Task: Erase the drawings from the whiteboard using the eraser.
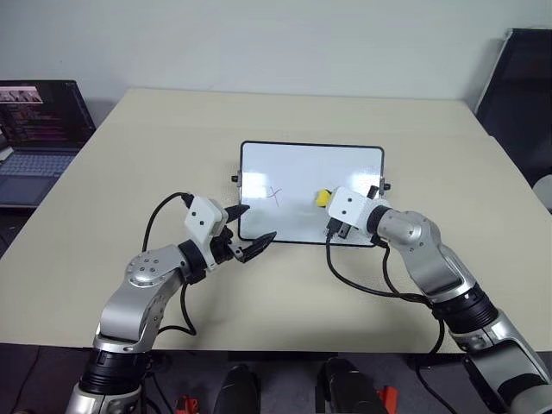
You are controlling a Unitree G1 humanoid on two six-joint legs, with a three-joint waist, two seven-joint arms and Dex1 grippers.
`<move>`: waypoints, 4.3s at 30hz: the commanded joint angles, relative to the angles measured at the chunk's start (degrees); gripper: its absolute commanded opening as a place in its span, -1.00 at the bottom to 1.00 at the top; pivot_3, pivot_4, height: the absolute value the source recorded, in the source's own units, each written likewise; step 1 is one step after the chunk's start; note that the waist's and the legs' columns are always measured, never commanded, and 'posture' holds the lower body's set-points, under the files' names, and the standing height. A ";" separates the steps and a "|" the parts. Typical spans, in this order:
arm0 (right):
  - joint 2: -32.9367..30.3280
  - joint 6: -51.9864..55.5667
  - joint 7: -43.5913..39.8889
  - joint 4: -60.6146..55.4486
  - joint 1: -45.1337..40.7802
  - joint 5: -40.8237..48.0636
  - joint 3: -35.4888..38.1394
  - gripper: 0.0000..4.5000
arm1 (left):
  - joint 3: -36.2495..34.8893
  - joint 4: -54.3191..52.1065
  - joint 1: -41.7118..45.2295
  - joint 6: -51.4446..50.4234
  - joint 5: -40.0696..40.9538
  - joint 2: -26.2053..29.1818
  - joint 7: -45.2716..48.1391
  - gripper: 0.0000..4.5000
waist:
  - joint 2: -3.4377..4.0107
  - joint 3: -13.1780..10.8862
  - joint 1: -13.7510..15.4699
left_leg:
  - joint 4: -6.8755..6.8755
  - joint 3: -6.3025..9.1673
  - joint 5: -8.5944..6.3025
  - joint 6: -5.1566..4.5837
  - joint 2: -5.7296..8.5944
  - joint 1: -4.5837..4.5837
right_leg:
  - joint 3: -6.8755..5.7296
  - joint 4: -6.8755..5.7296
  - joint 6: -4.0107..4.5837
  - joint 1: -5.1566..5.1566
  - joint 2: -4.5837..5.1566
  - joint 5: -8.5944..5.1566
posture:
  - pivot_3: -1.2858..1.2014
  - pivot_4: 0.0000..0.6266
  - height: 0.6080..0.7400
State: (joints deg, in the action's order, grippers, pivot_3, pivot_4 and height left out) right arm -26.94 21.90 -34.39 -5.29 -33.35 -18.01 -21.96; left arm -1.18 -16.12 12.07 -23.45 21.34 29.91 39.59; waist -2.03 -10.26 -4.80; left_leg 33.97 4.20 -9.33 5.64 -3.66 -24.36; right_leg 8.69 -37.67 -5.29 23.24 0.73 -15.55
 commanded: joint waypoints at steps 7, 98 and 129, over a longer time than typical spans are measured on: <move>5.00 -3.41 7.28 4.89 -3.70 -2.20 2.24 -0.62 | -0.07 -1.32 1.10 0.49 0.37 -0.13 0.20 1.00 | 0.00 -0.01 -0.33 | 0.02 -0.01 0.01 -0.01 0.01 0.03 | 0.01 -0.07 0.07 0.06 0.00 0.07 | 0.03 -0.52 1.00; 11.86 -11.65 5.50 26.42 -20.52 -4.13 -3.68 -0.62 | -5.48 1.43 -1.31 0.75 -0.08 8.15 4.85 1.00 | 0.04 -0.07 -0.19 | 0.08 0.05 0.04 -0.02 -0.03 -0.28 | -0.10 -0.32 0.10 0.42 -0.03 0.13 | 0.03 -0.52 1.00; 9.42 -2.10 -10.46 7.80 -8.93 1.98 -0.22 -0.62 | -5.10 2.59 -1.70 1.96 0.00 7.87 5.80 1.00 | 0.01 -0.06 -0.01 | -0.04 0.05 0.22 0.13 -0.05 -0.29 | -0.11 -0.25 0.06 0.39 -0.04 0.09 | 0.03 -0.52 1.00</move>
State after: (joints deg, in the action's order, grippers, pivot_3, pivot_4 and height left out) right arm -17.88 16.36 -46.19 6.67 -42.11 -18.90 -27.64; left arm -5.91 -12.81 10.13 -23.02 21.15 37.84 44.77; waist -2.02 -10.32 -4.81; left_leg 33.94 4.25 -9.10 5.77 -3.70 -24.67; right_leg 8.59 -37.92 -5.23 23.65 0.70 -15.46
